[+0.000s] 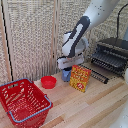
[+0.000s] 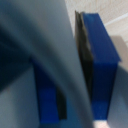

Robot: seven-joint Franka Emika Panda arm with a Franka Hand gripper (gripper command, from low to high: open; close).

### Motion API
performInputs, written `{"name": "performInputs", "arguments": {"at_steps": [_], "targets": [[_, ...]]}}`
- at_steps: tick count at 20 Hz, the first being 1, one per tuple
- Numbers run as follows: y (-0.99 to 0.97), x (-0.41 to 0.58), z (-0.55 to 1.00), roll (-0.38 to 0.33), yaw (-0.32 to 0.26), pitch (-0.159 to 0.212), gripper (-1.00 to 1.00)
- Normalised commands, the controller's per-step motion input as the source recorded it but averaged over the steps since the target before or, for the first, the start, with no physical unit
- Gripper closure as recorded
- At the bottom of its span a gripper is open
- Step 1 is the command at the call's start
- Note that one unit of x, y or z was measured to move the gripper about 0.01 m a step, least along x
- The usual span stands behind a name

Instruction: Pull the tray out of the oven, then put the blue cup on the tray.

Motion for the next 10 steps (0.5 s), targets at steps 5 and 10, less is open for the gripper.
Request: {"name": "performInputs", "arguments": {"at_steps": [5,10], "targets": [[-0.08,0.159,0.62,-0.003,-0.245,-0.058,1.0],[-0.15,0.163,0.8,-0.002,-0.251,-0.011,1.0]]}}
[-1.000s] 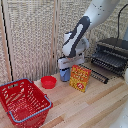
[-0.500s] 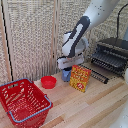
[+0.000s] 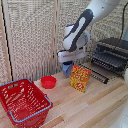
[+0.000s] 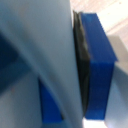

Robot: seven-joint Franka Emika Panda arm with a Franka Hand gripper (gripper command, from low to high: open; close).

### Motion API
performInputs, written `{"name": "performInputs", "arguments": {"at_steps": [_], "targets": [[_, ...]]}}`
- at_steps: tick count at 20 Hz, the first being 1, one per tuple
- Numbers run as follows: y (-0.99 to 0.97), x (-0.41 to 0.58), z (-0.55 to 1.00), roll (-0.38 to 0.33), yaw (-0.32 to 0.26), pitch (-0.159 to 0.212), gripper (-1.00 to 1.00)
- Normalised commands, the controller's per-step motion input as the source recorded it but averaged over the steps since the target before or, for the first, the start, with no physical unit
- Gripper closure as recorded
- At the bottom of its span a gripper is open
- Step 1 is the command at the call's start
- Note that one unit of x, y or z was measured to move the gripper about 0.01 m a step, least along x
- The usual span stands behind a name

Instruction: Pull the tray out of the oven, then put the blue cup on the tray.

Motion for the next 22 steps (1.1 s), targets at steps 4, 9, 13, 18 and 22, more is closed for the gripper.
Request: {"name": "performInputs", "arguments": {"at_steps": [4,9,13,18,22], "targets": [[-0.16,0.119,0.9,0.0,-0.279,0.005,1.0],[-0.21,0.153,0.89,0.0,-0.283,0.03,1.0],[-0.3,0.109,0.82,0.0,-0.294,0.07,1.0],[-0.58,0.026,0.61,0.004,-0.216,0.039,1.0],[-0.7,0.0,0.32,0.0,-0.183,0.0,1.0]]}}
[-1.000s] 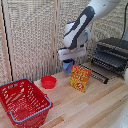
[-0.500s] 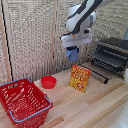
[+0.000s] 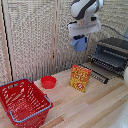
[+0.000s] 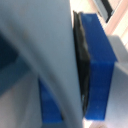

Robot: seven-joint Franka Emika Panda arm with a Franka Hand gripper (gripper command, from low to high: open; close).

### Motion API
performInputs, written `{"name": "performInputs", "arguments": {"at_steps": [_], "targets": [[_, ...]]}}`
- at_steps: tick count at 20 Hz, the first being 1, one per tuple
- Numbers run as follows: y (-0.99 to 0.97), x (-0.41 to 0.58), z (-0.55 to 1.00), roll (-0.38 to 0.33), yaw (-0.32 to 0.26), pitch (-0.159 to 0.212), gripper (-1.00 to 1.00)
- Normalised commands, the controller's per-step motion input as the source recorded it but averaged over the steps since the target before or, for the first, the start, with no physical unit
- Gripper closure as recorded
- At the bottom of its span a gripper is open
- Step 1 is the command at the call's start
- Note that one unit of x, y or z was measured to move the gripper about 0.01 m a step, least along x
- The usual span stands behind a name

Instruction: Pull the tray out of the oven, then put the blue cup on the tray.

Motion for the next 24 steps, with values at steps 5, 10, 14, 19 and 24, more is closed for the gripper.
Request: {"name": "performInputs", "arguments": {"at_steps": [5,10,14,19,24], "targets": [[-0.84,-0.011,0.13,0.0,-0.135,0.0,1.0],[-0.95,-0.062,0.0,0.0,-0.094,0.0,1.0],[-0.97,-0.005,0.0,0.0,-0.083,0.0,1.0],[-0.81,0.001,-0.03,0.001,-0.064,-0.009,1.0],[-0.42,0.054,-0.08,-0.024,-0.001,-0.015,1.0]]}}
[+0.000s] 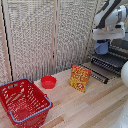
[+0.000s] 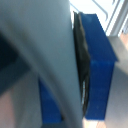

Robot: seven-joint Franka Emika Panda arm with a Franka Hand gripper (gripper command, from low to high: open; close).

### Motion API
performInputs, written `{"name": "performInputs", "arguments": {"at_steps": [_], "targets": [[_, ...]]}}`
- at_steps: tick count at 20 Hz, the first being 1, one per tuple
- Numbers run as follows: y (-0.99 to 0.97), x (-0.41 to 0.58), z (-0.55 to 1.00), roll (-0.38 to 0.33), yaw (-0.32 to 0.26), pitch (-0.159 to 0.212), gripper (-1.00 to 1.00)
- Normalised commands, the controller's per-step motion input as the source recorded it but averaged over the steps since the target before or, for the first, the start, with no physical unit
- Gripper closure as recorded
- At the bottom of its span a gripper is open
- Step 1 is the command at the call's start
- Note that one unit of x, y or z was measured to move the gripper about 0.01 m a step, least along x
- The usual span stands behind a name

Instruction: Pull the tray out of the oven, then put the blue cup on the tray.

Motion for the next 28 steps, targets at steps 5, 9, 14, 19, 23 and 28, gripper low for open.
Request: {"name": "performInputs", "arguments": {"at_steps": [5,9,14,19,23,28], "targets": [[-0.31,0.126,0.01,-0.005,0.016,-0.041,1.0],[-0.41,0.207,0.05,0.0,0.037,-0.027,1.0],[-0.12,0.034,-0.01,0.0,0.026,0.037,1.0],[0.0,0.003,0.1,-0.017,-0.004,0.045,-1.0],[0.0,0.016,0.29,-0.028,-0.009,0.074,-1.0],[0.0,0.023,0.4,-0.07,-0.009,0.096,-1.0]]}}
